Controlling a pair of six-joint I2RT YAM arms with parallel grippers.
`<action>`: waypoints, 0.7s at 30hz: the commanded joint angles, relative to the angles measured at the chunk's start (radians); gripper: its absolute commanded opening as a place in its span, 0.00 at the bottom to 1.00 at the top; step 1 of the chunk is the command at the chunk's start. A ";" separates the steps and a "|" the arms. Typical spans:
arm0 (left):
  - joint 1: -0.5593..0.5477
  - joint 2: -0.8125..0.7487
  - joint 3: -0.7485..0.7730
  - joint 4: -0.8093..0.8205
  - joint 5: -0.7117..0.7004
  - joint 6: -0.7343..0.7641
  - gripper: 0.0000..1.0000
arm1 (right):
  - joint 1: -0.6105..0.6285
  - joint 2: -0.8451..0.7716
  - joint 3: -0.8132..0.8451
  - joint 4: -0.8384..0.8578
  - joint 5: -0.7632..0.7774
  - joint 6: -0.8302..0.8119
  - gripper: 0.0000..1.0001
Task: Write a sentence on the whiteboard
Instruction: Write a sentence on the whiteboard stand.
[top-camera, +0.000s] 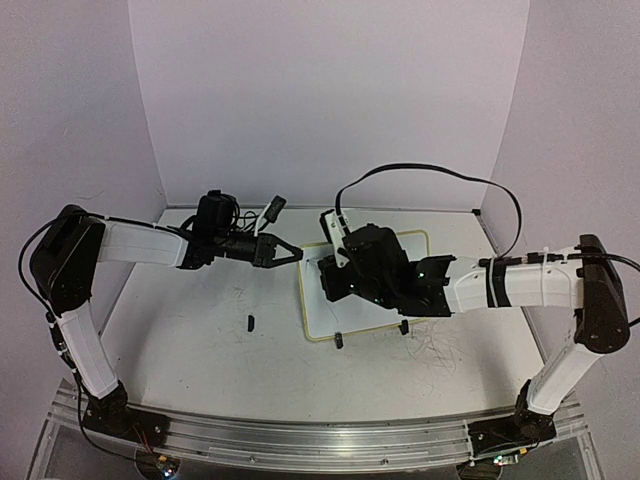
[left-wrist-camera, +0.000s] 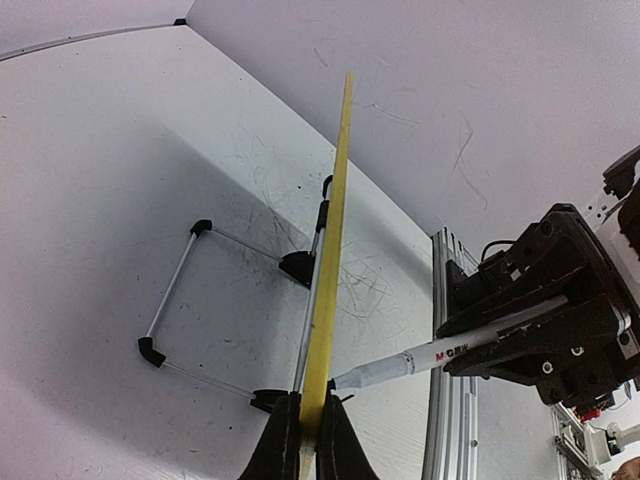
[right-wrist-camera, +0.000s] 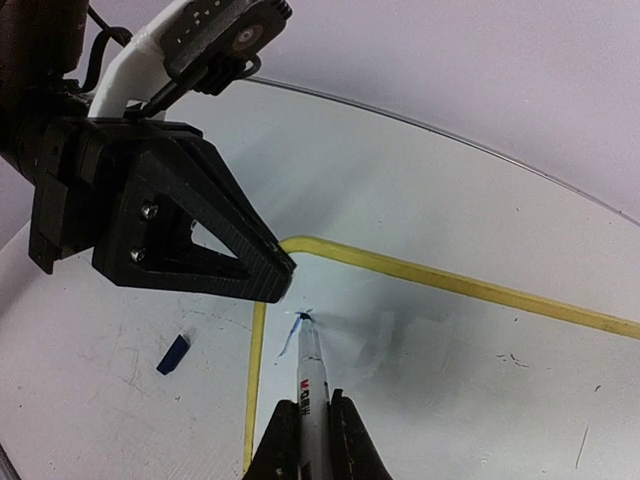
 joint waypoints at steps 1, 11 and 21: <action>-0.010 -0.016 0.011 0.002 0.038 -0.016 0.00 | -0.003 -0.002 -0.017 -0.036 0.038 0.020 0.00; -0.010 -0.019 0.011 0.003 0.039 -0.016 0.00 | 0.000 -0.017 -0.051 -0.047 0.038 0.047 0.00; -0.010 -0.019 0.011 0.002 0.038 -0.016 0.00 | 0.000 -0.032 -0.064 -0.052 0.041 0.060 0.00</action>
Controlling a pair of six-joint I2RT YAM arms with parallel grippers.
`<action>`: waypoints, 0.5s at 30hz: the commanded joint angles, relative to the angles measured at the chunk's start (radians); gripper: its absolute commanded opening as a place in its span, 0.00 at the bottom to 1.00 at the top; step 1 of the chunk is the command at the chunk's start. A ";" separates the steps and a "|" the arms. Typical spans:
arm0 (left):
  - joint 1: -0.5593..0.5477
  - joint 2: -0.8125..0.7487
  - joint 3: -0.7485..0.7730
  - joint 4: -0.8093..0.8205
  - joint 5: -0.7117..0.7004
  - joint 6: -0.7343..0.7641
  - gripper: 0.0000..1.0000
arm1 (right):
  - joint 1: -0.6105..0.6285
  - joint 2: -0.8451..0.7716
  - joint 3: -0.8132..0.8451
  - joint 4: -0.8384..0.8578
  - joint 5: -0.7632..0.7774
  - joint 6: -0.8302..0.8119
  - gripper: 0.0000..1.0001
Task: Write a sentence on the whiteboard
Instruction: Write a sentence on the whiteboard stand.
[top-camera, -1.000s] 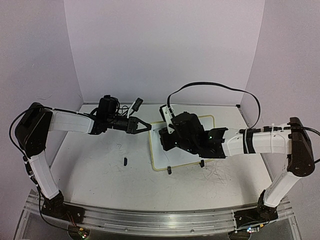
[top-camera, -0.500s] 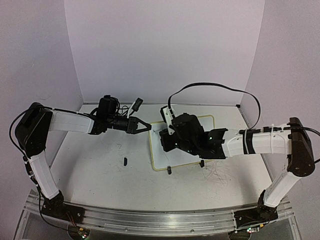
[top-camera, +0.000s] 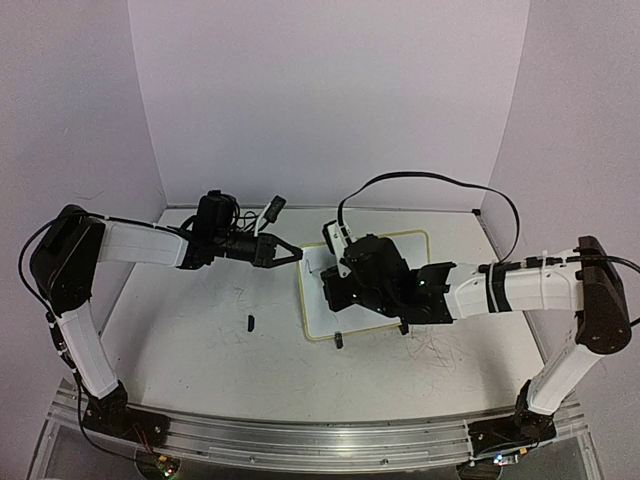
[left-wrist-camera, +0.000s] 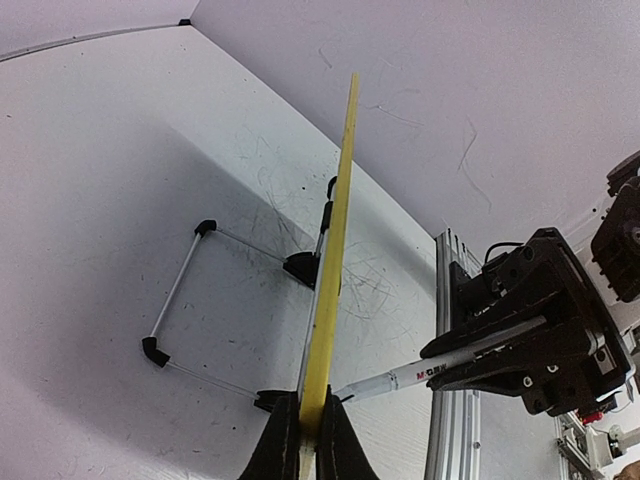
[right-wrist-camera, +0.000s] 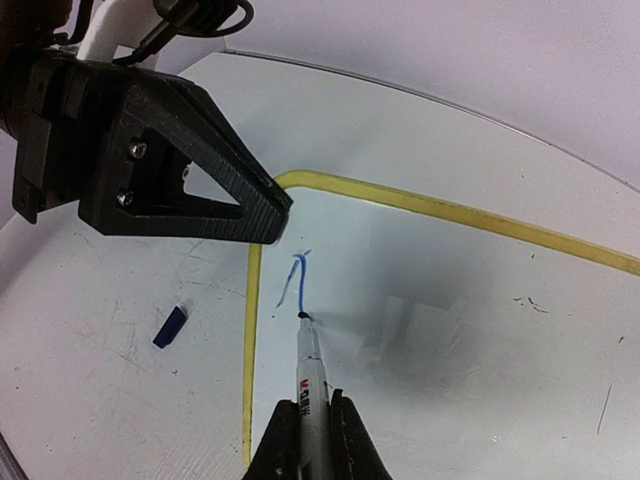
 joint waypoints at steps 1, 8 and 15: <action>-0.010 -0.019 0.011 0.003 0.050 -0.016 0.00 | -0.011 -0.023 -0.011 -0.039 0.045 0.011 0.00; -0.010 -0.020 0.010 0.003 0.050 -0.016 0.00 | -0.011 -0.010 0.027 -0.019 0.065 -0.011 0.00; -0.010 -0.023 0.009 0.003 0.052 -0.016 0.00 | -0.013 0.002 0.057 -0.008 0.096 -0.027 0.00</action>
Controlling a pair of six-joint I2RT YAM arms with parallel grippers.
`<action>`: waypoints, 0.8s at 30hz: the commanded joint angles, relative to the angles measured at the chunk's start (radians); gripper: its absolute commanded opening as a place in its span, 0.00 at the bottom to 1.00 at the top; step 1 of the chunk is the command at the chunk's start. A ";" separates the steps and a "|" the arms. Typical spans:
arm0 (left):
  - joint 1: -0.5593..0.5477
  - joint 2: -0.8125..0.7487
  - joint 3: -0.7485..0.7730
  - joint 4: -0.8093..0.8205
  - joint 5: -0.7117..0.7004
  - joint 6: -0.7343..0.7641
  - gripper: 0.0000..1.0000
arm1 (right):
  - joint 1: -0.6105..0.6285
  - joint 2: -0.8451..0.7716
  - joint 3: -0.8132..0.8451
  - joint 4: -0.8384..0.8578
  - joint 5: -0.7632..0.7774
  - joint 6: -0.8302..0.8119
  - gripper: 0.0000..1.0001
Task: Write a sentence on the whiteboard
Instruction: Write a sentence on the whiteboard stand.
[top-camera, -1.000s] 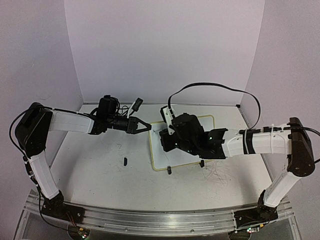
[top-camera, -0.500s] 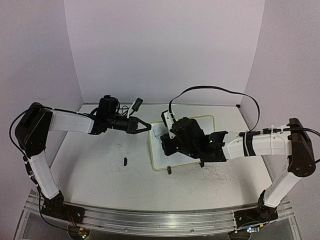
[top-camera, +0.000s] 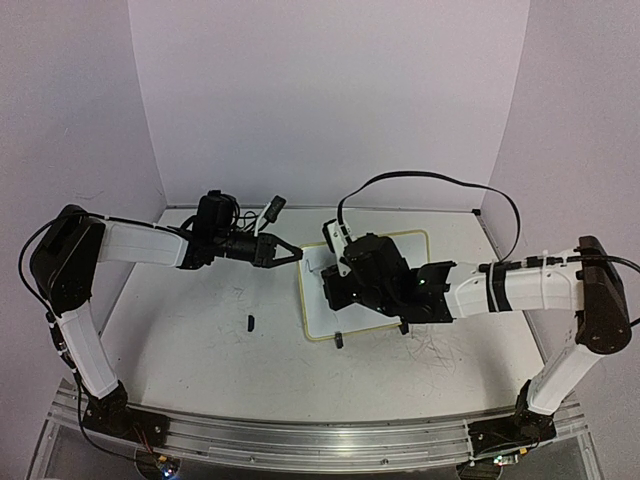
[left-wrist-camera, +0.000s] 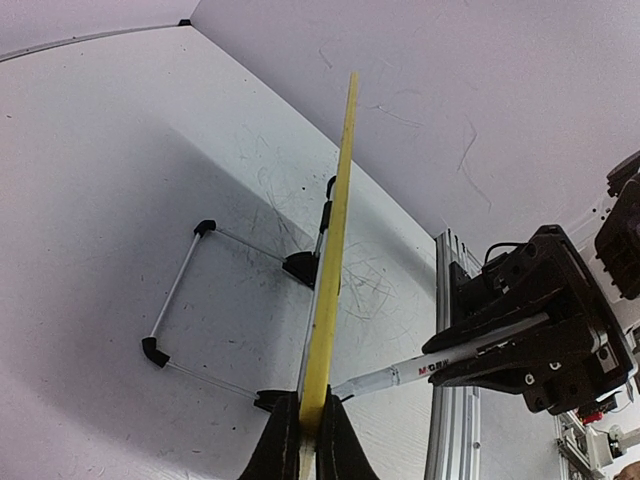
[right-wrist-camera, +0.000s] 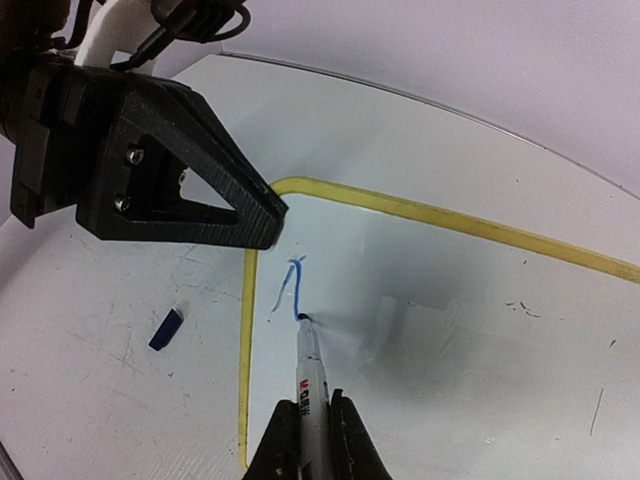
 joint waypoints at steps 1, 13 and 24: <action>-0.010 -0.023 0.008 0.003 0.052 -0.016 0.00 | -0.013 0.002 0.052 -0.005 0.089 -0.016 0.00; -0.010 -0.024 0.006 0.003 0.053 -0.015 0.00 | -0.020 0.005 0.071 0.004 0.114 -0.027 0.00; -0.010 -0.023 0.006 0.003 0.053 -0.015 0.00 | -0.022 0.000 0.077 0.010 0.106 -0.031 0.00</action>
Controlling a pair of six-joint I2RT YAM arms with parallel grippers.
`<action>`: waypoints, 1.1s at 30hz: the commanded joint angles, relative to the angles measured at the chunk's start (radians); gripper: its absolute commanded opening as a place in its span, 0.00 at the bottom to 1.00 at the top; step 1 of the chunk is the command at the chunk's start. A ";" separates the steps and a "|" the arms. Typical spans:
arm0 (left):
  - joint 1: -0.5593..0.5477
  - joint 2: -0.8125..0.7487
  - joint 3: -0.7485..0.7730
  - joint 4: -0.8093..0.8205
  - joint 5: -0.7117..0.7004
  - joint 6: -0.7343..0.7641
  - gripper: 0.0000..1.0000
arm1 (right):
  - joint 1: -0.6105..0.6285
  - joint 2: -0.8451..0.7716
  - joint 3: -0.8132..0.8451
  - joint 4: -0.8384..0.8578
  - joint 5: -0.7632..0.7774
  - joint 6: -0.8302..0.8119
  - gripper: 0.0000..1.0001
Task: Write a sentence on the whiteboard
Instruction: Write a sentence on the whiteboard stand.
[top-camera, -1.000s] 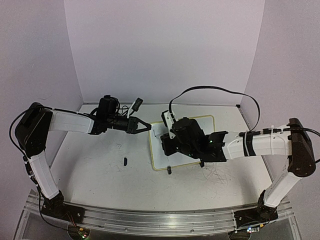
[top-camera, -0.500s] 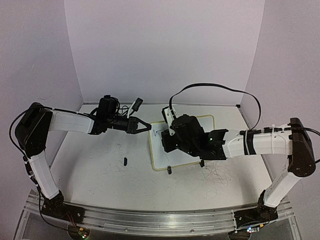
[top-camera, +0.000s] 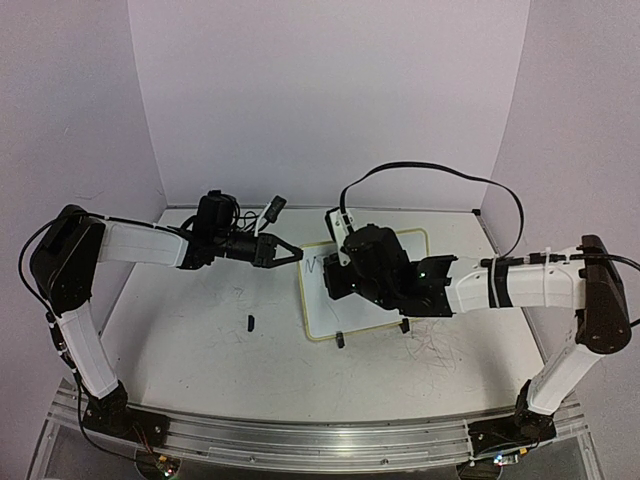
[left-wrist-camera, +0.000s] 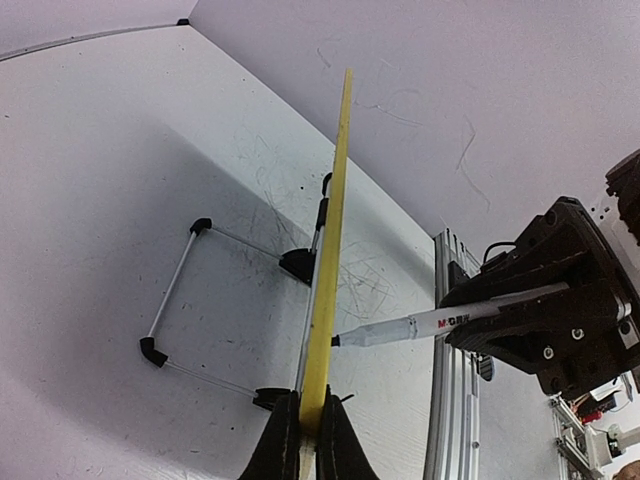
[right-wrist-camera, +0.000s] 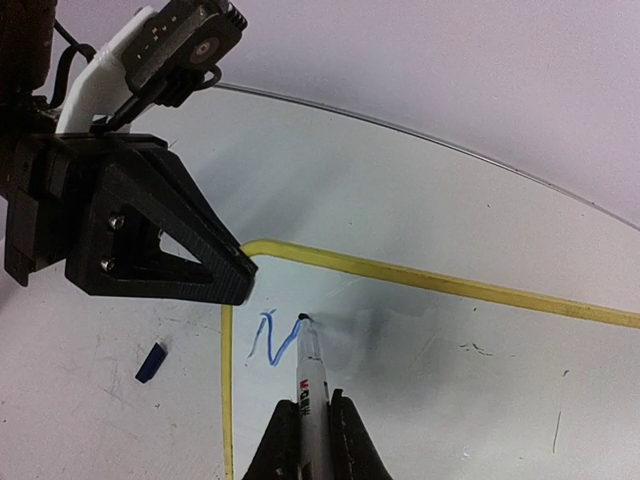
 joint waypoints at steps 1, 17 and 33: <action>-0.010 -0.023 0.006 0.003 0.050 -0.014 0.00 | -0.016 -0.008 0.028 0.012 0.020 -0.004 0.00; -0.012 -0.062 -0.022 -0.019 -0.046 -0.040 0.00 | -0.007 -0.132 -0.129 0.069 -0.150 0.047 0.00; -0.008 -0.051 0.001 -0.205 -0.119 0.137 0.00 | -0.008 -0.115 -0.118 0.074 -0.074 0.034 0.00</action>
